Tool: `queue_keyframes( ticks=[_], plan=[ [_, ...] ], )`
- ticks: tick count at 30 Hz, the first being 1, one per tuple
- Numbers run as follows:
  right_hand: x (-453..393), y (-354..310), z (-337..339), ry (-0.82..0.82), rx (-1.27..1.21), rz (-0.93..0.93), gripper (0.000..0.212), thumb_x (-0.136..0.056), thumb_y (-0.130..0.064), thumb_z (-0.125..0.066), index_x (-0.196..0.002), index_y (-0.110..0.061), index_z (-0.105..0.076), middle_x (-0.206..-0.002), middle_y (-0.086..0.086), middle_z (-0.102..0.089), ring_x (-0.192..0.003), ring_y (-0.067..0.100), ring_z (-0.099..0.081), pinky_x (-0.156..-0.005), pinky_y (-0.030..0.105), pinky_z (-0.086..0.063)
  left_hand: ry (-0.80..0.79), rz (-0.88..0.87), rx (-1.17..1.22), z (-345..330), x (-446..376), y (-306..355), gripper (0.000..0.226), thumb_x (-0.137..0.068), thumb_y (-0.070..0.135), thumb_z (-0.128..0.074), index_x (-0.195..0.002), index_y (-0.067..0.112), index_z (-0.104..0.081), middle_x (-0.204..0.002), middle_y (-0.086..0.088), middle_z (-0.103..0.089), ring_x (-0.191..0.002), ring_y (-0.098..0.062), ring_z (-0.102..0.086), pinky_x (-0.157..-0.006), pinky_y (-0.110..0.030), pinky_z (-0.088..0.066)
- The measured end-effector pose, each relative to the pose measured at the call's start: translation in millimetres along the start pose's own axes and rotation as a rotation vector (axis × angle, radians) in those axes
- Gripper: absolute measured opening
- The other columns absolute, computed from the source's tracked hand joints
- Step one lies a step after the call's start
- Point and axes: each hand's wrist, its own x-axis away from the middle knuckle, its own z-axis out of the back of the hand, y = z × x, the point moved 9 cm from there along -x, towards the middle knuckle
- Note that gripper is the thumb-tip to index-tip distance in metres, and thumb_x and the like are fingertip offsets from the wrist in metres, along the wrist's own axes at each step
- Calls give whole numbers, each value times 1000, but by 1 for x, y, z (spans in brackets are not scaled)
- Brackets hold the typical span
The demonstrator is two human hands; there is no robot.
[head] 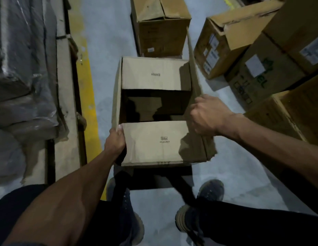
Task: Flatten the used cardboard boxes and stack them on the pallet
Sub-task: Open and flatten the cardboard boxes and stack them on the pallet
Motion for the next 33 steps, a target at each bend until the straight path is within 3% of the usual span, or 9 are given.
queue_keyframes(
  ticks=[7, 13, 16, 19, 25, 29, 33],
  plan=[
    [42, 52, -79, -240, -63, -434, 35, -101, -35, -40, -124, -14, -57, -124, 14, -58, -114, 29, -55, -101, 41, -44, 8, 23, 77, -3, -2, 1, 58, -109, 43, -18, -143, 3, -42, -143, -22, -48, -129, -41, -46, -105, -46, -37],
    [48, 53, -158, -301, -633, -864, 71, -100, -64, -29, -136, -5, -47, -136, 20, -54, -122, 36, -55, -96, 44, -43, 63, -9, 71, -5, -9, -6, 58, -108, 43, -18, -139, 4, -46, -139, -22, -52, -126, -41, -48, -105, -49, -39],
    [37, 39, -177, -249, -806, -961, 74, -98, -66, -33, -136, -3, -45, -136, 21, -54, -121, 38, -55, -95, 44, -44, 83, -20, 41, -6, -12, -8, 57, -109, 42, -19, -139, 2, -46, -139, -23, -51, -127, -41, -47, -103, -47, -38],
    [28, 30, -191, -163, -993, -1069, 58, -104, -53, -32, -130, -5, -50, -133, 21, -57, -120, 39, -55, -96, 43, -44, 90, -47, 20, -5, -12, -4, 57, -109, 41, -20, -136, 0, -48, -136, -24, -53, -124, -42, -49, -101, -47, -39],
    [25, 26, -211, -68, -1414, -1314, 56, -108, -41, -35, -142, 1, -47, -140, 23, -53, -125, 40, -52, -105, 43, -41, 108, -35, 6, -2, -19, 5, 58, -109, 41, -19, -132, -3, -50, -135, -26, -53, -123, -42, -50, -100, -47, -39],
    [24, 36, -216, -26, -1487, -1386, 55, -107, -39, -41, -143, 2, -45, -141, 24, -52, -126, 40, -52, -106, 41, -41, 102, -42, -34, 5, -39, 33, 57, -109, 41, -23, -135, -4, -48, -141, -27, -48, -128, -42, -46, -101, -43, -36],
    [17, 47, -189, 30, -1151, -1351, 44, -105, -29, -44, -142, -5, -45, -143, 17, -50, -129, 38, -48, -99, 39, -40, 65, -124, -182, 4, -52, 59, 51, -108, 33, -32, -143, -4, -35, -148, -28, -39, -135, -43, -38, -108, -44, -32]
  ],
)
